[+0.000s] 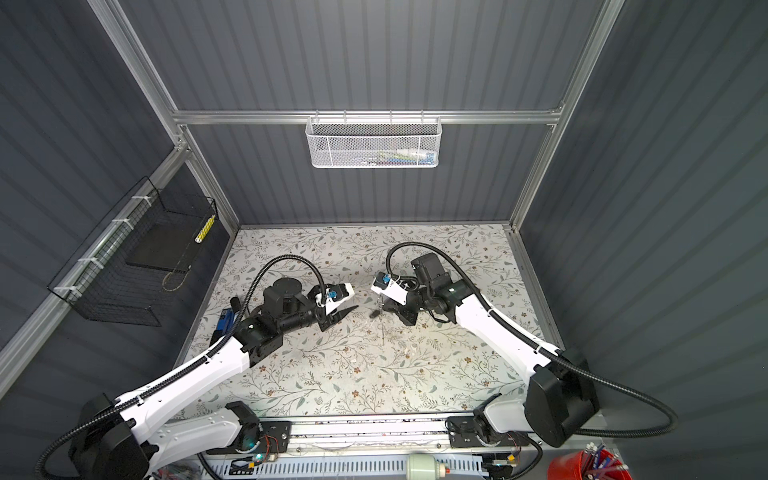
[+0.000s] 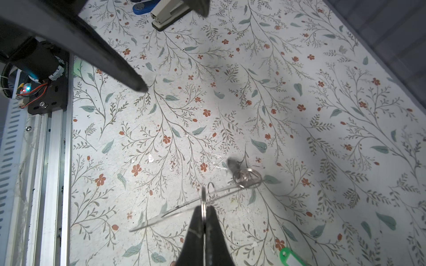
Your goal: Put the keys on the keyring
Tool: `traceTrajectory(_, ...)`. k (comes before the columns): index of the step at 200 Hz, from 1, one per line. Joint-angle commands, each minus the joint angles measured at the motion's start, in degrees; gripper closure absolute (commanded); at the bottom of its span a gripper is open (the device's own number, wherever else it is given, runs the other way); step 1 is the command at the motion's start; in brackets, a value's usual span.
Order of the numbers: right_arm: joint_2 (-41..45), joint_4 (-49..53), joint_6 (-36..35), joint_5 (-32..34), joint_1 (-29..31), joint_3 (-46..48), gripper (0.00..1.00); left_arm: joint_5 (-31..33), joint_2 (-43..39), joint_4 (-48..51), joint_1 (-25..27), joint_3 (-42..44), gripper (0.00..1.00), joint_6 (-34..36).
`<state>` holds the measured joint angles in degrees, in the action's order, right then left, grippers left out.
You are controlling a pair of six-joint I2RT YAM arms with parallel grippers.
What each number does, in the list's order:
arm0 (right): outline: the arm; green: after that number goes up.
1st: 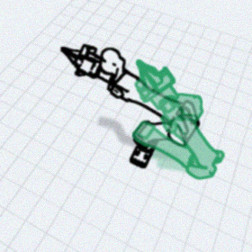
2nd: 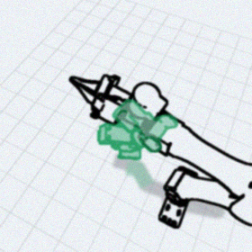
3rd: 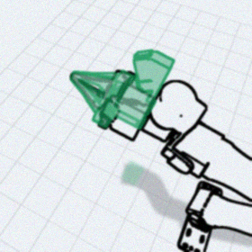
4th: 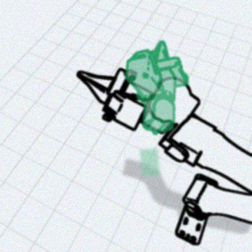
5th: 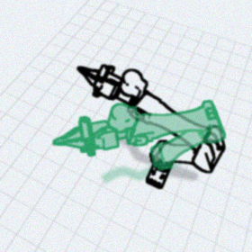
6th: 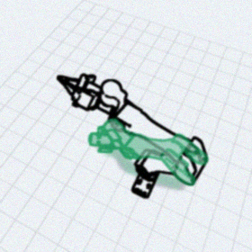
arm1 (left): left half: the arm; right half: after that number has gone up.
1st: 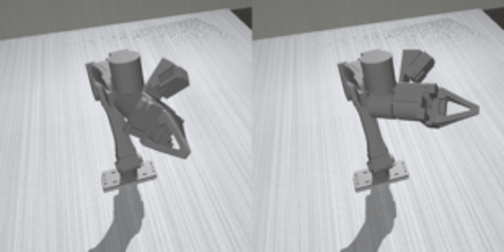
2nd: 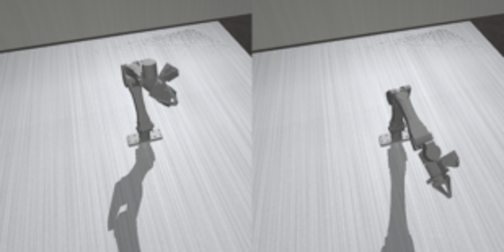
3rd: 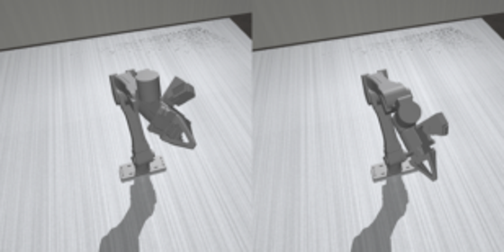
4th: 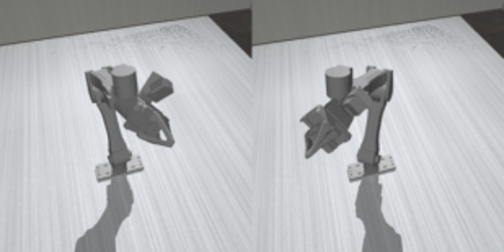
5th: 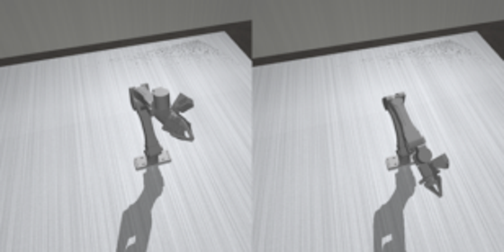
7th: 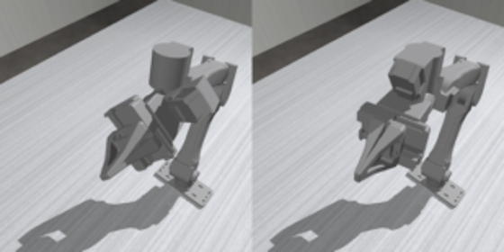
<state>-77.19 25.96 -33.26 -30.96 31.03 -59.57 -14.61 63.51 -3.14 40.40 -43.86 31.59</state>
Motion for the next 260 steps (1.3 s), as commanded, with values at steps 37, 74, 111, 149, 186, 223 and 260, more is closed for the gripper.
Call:
traceTrajectory(37, 6.51, -10.37, -3.61, -3.85, 0.12, 6.67, 1.00, -3.85, 3.21, 0.17, 5.07, -1.87, 0.51, 9.06)
traceTrajectory(74, 11.52, -16.78, -7.42, -5.33, 0.21, 12.36, 1.00, -5.87, 4.77, -0.30, 5.75, -2.91, 0.56, 9.34)
traceTrajectory(111, 12.35, -16.99, -8.94, -6.28, 0.25, 13.43, 1.00, -7.17, 5.81, -4.24, 6.11, -2.63, 0.61, 6.69)
traceTrajectory(149, 12.57, -17.89, -9.15, -7.14, 0.25, 13.69, 1.00, -7.98, 7.11, -5.11, 7.04, -3.15, 0.65, 5.50)
traceTrajectory(186, 12.60, -17.83, -9.50, -8.24, 0.25, 13.87, 1.00, -8.32, 7.75, -7.95, 7.23, -2.90, 0.71, 3.16)
traceTrajectory(223, 12.68, -17.70, -10.05, -8.33, 0.24, 14.05, 1.00, -8.67, 8.37, -9.08, 7.35, -2.86, 0.78, 2.07)
traceTrajectory(260, 12.68, -18.16, -9.95, -8.81, 0.26, 13.87, 1.00, -8.87, 9.05, -8.83, 7.35, -2.90, 0.82, 1.81)
